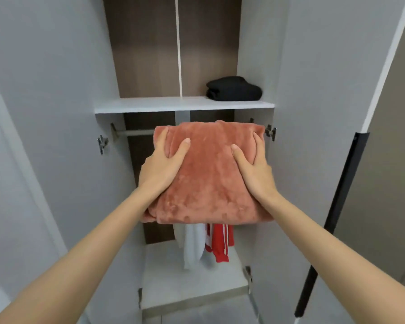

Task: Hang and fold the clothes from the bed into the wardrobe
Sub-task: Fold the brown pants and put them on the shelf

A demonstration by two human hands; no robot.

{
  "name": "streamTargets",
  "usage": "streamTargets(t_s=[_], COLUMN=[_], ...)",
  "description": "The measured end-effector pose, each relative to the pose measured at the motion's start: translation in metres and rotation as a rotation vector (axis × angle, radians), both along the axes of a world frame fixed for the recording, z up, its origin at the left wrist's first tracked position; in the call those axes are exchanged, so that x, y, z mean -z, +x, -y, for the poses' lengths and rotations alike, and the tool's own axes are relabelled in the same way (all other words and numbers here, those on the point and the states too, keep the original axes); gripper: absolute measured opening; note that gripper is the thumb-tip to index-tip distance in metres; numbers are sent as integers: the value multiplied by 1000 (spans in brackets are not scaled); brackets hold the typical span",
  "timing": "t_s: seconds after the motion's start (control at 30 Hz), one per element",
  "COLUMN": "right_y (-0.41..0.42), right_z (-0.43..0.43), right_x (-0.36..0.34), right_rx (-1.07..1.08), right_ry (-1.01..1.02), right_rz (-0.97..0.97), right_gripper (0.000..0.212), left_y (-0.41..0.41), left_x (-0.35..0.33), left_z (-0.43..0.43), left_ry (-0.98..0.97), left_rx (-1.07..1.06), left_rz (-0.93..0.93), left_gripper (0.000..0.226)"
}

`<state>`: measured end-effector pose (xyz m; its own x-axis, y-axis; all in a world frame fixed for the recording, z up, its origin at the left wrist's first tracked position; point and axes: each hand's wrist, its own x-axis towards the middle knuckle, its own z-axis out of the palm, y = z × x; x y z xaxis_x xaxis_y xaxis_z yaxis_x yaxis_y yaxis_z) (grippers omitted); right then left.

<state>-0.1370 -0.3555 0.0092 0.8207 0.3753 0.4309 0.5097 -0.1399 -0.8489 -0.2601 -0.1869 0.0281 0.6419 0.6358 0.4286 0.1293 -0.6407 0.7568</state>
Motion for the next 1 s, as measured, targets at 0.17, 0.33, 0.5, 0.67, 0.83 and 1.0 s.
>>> streamTargets(t_s=[0.17, 0.33, 0.5, 0.67, 0.83, 1.0], right_y=[75, 147, 215, 272, 325, 375], right_z=[-61, -116, -173, -228, -287, -344], right_x=[-67, -126, -175, -208, -215, -215], right_rx=[-62, -166, -181, -225, -220, -170], right_ry=[43, 93, 104, 85, 74, 31], right_rz=[91, 154, 199, 222, 187, 137], right_gripper=[76, 76, 77, 79, 78, 80], left_y=[63, 124, 178, 231, 285, 341], left_x=[-64, -122, -167, -185, -194, -197], left_z=[-54, -101, -151, -200, -262, -330], left_ry=[42, 98, 116, 132, 138, 95], left_rx=[-64, -102, -166, -213, -238, -210], left_rz=[95, 152, 184, 214, 164, 78], left_gripper=[73, 71, 78, 72, 71, 76])
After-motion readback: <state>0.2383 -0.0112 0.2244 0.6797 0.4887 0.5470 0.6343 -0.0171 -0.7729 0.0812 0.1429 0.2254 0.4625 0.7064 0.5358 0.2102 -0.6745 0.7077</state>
